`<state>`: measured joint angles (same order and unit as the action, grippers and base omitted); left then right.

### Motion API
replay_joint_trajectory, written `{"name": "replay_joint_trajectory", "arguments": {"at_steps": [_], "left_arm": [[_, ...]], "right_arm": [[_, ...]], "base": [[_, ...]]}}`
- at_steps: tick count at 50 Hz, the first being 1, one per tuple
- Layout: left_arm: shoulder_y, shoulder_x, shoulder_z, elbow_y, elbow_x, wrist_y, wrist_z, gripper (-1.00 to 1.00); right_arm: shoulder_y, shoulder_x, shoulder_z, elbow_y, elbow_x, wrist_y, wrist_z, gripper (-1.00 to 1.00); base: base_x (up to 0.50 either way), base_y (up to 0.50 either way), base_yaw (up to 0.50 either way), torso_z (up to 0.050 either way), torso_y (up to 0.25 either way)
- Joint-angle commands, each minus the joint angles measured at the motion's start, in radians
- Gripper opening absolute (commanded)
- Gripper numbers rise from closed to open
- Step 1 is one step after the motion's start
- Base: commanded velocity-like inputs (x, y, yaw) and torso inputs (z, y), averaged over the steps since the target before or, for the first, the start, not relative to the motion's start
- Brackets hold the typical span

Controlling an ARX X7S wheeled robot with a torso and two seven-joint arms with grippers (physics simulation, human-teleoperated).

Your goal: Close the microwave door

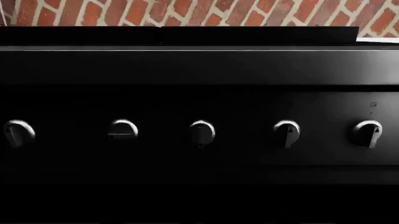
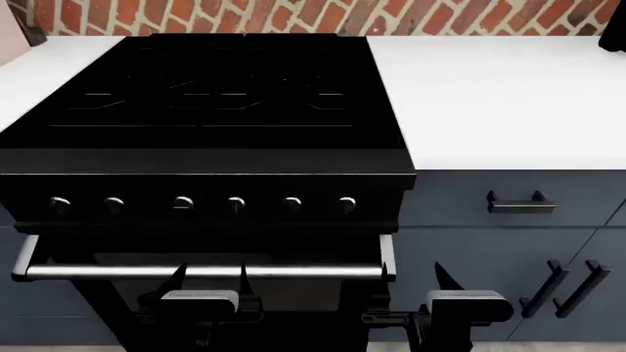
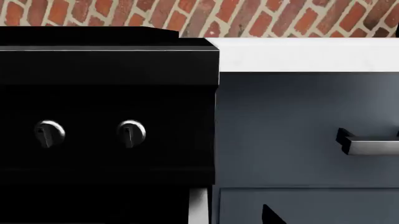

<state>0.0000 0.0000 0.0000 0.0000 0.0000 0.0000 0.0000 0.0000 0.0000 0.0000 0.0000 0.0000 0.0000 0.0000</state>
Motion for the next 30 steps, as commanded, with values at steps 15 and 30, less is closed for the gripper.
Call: {"name": "replay_joint_trajectory", "arguments": {"at_steps": [15, 30], "left_arm": [[0.001, -0.051, 0.062, 0.228, -0.076, -0.155, -0.058, 1.0], [-0.455, -0.059, -0.078, 0.867, -0.331, -0.985, -0.188, 1.0]], "right_arm": [[-0.014, 0.065, -0.058, -0.157, 0.033, 0.094, 0.075, 1.0], [0.281, 0.142, -0.058, -0.788, 0.025, 0.773, 0.081, 1.0]], "base": [[0.0, 0.0, 0.0, 0.0, 0.0], [0.0, 0.0, 0.0, 0.0, 0.0]]}}
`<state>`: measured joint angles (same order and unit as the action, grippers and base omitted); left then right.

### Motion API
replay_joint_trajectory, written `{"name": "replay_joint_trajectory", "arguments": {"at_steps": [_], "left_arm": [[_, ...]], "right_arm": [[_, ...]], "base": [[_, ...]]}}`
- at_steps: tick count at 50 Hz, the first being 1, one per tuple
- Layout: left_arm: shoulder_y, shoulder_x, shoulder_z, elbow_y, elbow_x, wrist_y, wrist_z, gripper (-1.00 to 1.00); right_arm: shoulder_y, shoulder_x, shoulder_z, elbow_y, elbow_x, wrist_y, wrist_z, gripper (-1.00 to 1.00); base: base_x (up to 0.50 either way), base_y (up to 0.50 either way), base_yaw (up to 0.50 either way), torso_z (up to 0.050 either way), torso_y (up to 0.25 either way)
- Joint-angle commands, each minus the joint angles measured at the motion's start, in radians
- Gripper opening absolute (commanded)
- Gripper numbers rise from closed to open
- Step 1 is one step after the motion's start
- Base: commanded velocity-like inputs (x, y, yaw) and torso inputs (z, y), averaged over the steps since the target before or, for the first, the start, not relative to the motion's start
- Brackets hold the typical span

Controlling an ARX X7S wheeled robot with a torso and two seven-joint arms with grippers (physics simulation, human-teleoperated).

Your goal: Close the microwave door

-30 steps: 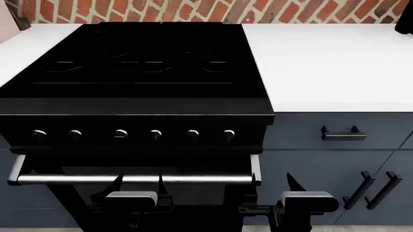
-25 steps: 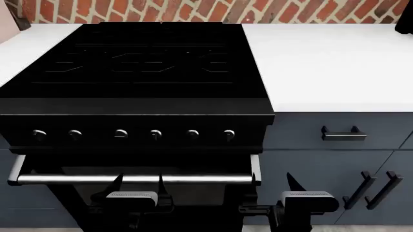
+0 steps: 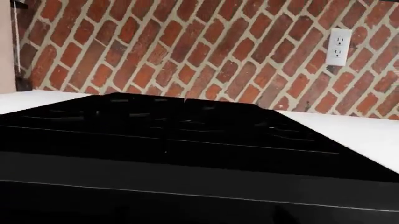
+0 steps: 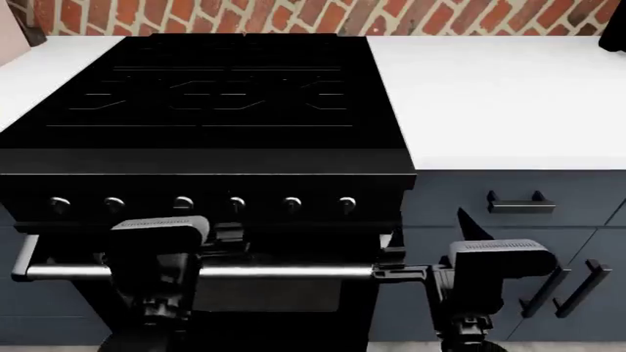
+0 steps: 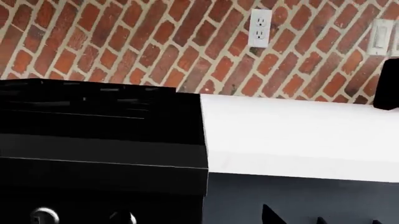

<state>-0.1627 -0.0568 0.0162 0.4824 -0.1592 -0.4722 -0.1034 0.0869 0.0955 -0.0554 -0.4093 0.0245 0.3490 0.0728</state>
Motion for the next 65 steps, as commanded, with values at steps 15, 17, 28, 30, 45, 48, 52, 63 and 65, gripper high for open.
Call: {"name": "replay_joint_trajectory", "arguments": {"at_steps": [15, 17, 28, 30, 45, 48, 52, 63, 65], "left_arm": [[-1.005, -0.042, -0.573, 0.425, -1.123, -1.094, -0.675, 1.0], [-1.069, -0.077, -0.594, 0.371, -1.269, -1.085, -0.804, 1.0], [-1.216, -0.219, -0.614, 0.265, -1.486, -0.992, -0.988, 1.0], [-1.237, -0.244, -0.616, 0.253, -1.511, -0.977, -1.002, 1.0], [-1.403, -0.404, -0.559, 0.177, -1.737, -0.833, -1.186, 1.0], [-1.423, -0.425, -0.554, 0.171, -1.755, -0.814, -1.2, 1.0], [-1.44, -0.439, -0.551, 0.169, -1.76, -0.801, -1.205, 1.0], [-1.445, -0.456, -0.542, 0.174, -1.769, -0.777, -1.211, 1.0], [-1.444, -0.459, -0.54, 0.175, -1.772, -0.772, -1.212, 1.0]], "right_arm": [[1.045, 0.266, 0.186, -0.611, 1.013, 1.219, 0.669, 1.0], [1.138, 0.311, 0.192, -0.551, 1.313, 1.217, 0.846, 1.0], [1.511, 0.498, -0.001, -0.397, 1.918, 1.035, 1.342, 1.0], [1.536, 0.527, -0.013, -0.399, 1.95, 1.024, 1.355, 1.0], [1.846, 0.598, -0.133, -0.333, 2.08, 0.942, 1.422, 1.0], [1.869, 0.6, -0.15, -0.333, 2.086, 0.934, 1.425, 1.0], [1.884, 0.605, -0.163, -0.333, 2.085, 0.928, 1.423, 1.0], [1.914, 0.62, -0.2, -0.334, 2.082, 0.916, 1.419, 1.0], [1.917, 0.621, -0.205, -0.336, 2.082, 0.912, 1.418, 1.0]], "base": [[0.0, 0.0, 0.0, 0.0, 0.0], [0.0, 0.0, 0.0, 0.0, 0.0], [0.0, 0.0, 0.0, 0.0, 0.0], [0.0, 0.0, 0.0, 0.0, 0.0], [0.0, 0.0, 0.0, 0.0, 0.0], [0.0, 0.0, 0.0, 0.0, 0.0], [0.0, 0.34, 0.0, 0.0, 0.0], [0.0, 0.5, 0.0, 0.0, 0.0], [0.0, 0.5, 0.0, 0.0, 0.0]]}}
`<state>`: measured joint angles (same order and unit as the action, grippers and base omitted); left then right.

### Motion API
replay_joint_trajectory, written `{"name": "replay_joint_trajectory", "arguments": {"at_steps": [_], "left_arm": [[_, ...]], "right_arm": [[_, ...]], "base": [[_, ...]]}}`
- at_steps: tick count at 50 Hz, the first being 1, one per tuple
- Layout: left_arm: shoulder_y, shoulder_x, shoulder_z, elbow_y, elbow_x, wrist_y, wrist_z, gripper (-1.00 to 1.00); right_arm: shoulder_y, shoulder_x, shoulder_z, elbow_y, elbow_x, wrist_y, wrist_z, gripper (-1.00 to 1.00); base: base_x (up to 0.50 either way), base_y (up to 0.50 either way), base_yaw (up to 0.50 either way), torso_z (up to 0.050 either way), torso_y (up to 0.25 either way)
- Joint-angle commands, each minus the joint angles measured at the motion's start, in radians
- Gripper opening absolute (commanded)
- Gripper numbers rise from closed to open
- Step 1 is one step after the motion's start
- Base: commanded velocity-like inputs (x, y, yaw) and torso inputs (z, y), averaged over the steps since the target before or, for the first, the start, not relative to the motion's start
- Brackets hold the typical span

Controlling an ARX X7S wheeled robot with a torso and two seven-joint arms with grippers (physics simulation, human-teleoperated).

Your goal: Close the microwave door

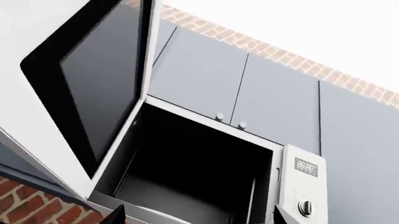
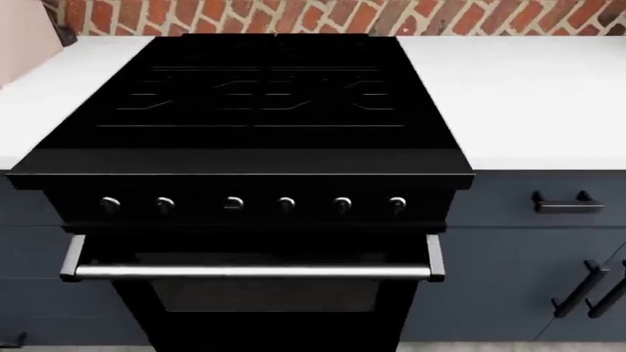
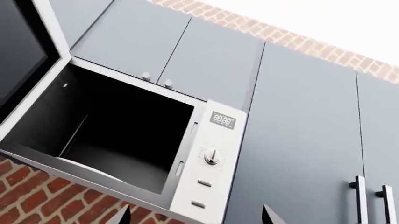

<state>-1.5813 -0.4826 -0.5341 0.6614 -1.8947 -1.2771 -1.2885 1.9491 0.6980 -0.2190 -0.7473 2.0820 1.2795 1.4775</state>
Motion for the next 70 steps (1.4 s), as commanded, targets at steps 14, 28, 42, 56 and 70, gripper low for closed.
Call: {"name": "replay_joint_trajectory", "arguments": {"at_steps": [14, 28, 42, 56, 70], "left_arm": [[-0.023, -0.044, 0.024, 0.002, -0.043, 0.057, -0.028, 1.0], [-0.017, -0.054, 0.033, 0.005, -0.043, 0.076, -0.024, 1.0], [-0.01, -0.063, 0.041, 0.01, -0.043, 0.093, -0.02, 1.0], [-0.008, -0.076, 0.049, 0.015, -0.049, 0.112, -0.021, 1.0], [-0.003, -0.083, 0.055, 0.019, -0.046, 0.127, -0.015, 1.0]], "right_arm": [[0.099, 0.028, -0.115, 0.018, 0.018, -0.03, 0.025, 1.0], [0.118, 0.043, -0.142, 0.015, 0.01, -0.048, 0.013, 1.0], [0.146, 0.068, -0.182, -0.005, -0.001, -0.026, -0.002, 1.0], [0.165, 0.076, -0.209, -0.014, -0.006, -0.033, -0.01, 1.0], [0.179, 0.085, -0.224, -0.015, -0.012, -0.046, -0.019, 1.0]], "base": [[-0.29, 0.44, 0.0, 0.0, 0.0], [-0.43, 0.38, 0.0, 0.0, 0.0], [-0.17, 0.48, 0.0, 0.0, 0.0], [0.0, 0.5, 0.0, 0.0, 0.0], [0.0, 0.5, 0.0, 0.0, 0.0]]}}
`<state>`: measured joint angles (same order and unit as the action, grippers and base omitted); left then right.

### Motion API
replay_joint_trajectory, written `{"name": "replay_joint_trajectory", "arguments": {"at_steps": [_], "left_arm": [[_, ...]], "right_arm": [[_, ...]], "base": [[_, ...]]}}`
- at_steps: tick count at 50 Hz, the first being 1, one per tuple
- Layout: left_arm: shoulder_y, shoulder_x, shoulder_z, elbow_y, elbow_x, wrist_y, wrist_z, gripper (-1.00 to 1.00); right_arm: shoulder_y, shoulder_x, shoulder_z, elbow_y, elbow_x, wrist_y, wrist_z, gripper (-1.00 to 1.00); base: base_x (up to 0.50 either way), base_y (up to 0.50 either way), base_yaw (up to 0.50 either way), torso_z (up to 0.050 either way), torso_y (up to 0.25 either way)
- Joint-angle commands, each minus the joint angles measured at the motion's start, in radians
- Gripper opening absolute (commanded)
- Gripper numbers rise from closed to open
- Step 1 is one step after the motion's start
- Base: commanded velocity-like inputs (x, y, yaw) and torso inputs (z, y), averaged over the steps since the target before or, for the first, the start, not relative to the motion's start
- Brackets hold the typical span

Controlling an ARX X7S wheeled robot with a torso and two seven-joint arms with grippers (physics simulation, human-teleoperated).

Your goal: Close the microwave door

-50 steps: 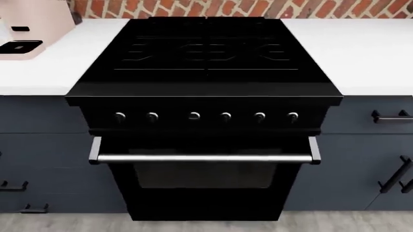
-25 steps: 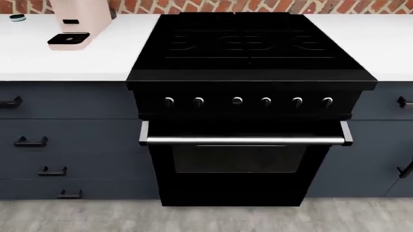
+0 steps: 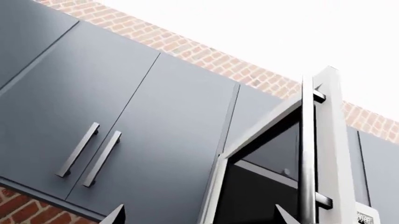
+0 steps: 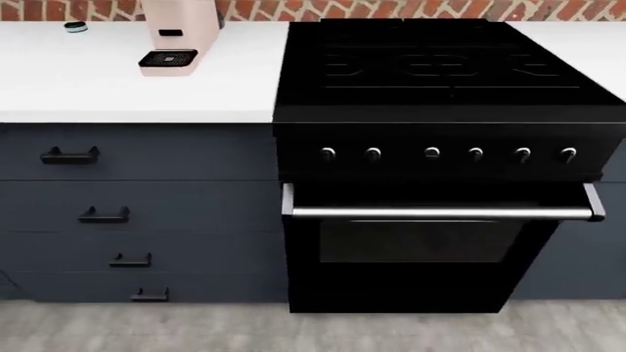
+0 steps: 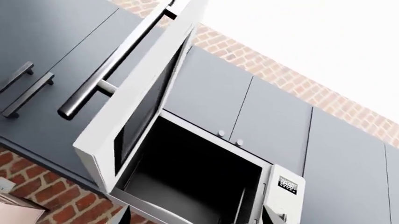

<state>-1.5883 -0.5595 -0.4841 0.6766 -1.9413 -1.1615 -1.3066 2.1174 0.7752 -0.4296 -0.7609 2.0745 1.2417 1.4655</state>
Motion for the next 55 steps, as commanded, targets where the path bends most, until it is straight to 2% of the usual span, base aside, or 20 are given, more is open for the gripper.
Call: {"name": "replay_joint_trajectory", "arguments": {"at_steps": [1, 22, 32, 55], "left_arm": [[0.005, -0.006, 0.006, 0.004, 0.001, 0.012, 0.004, 1.0], [0.007, -0.022, 0.017, 0.009, 0.0, 0.035, 0.006, 1.0], [0.008, -0.027, 0.023, 0.011, 0.002, 0.044, 0.009, 1.0], [0.019, -0.039, 0.033, 0.022, -0.006, 0.068, 0.01, 1.0]], "right_arm": [[0.012, 0.009, -0.014, -0.002, -0.005, -0.009, -0.008, 1.0], [0.014, 0.02, -0.024, -0.009, -0.019, -0.024, -0.028, 1.0], [0.014, 0.024, -0.027, -0.011, -0.022, -0.033, -0.036, 1.0], [0.008, 0.045, -0.019, -0.021, -0.033, -0.057, -0.048, 1.0]], "base": [[0.0, 0.5, 0.0, 0.0, 0.0], [0.0, 0.5, 0.0, 0.0, 0.0], [0.16, 0.5, 0.0, 0.0, 0.0], [0.43, 0.3, 0.0, 0.0, 0.0]]}}
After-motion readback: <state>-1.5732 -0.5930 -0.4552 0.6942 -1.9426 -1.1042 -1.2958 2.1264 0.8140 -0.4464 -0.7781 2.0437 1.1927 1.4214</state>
